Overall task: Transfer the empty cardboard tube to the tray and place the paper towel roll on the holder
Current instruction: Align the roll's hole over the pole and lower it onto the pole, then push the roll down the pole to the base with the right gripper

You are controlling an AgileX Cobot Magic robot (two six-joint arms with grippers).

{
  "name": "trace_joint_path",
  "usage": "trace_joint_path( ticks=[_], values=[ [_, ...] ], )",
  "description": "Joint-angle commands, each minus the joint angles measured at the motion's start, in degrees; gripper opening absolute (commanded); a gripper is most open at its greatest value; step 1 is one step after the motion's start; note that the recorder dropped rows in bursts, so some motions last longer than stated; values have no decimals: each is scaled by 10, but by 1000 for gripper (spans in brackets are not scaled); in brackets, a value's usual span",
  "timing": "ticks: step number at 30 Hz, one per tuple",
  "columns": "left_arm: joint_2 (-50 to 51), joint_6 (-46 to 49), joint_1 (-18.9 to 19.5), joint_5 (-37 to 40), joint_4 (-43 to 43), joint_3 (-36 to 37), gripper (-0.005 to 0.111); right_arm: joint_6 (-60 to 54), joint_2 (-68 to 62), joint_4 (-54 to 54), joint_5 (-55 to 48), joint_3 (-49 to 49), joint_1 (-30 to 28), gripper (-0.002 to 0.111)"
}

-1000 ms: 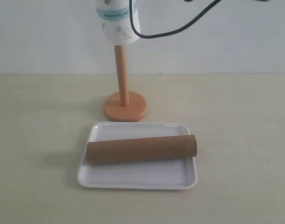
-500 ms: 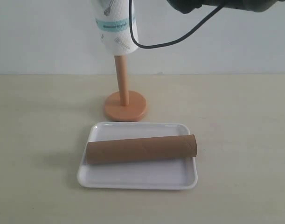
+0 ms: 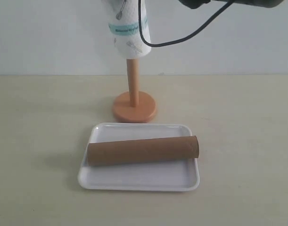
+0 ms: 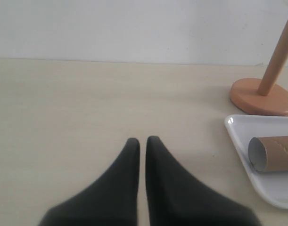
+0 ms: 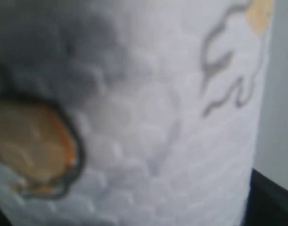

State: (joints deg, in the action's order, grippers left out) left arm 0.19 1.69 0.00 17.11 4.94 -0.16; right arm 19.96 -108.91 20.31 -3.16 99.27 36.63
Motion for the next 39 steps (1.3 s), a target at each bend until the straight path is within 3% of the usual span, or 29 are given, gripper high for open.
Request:
trace_joint_path(
  ticks=[1, 5, 12, 17, 29, 39],
  values=[
    [-2, 1, 1, 1, 0, 2, 4, 7, 5, -2, 26, 0, -1, 0],
    [-2, 1, 1, 1, 0, 2, 4, 32, -17, -5, 79, 0, -1, 0],
    [-2, 1, 1, 1, 0, 2, 4, 18, -32, -22, 79, 0, -1, 0],
    [-2, 1, 1, 1, 0, 2, 4, 2, -32, -44, 129, -49, -1, 0],
    [-2, 1, 1, 1, 0, 2, 4, -130, -32, -203, 225, -141, -1, 0],
    [-2, 1, 1, 1, 0, 2, 4, -141, -77, -220, 254, -153, -1, 0]
  ],
)
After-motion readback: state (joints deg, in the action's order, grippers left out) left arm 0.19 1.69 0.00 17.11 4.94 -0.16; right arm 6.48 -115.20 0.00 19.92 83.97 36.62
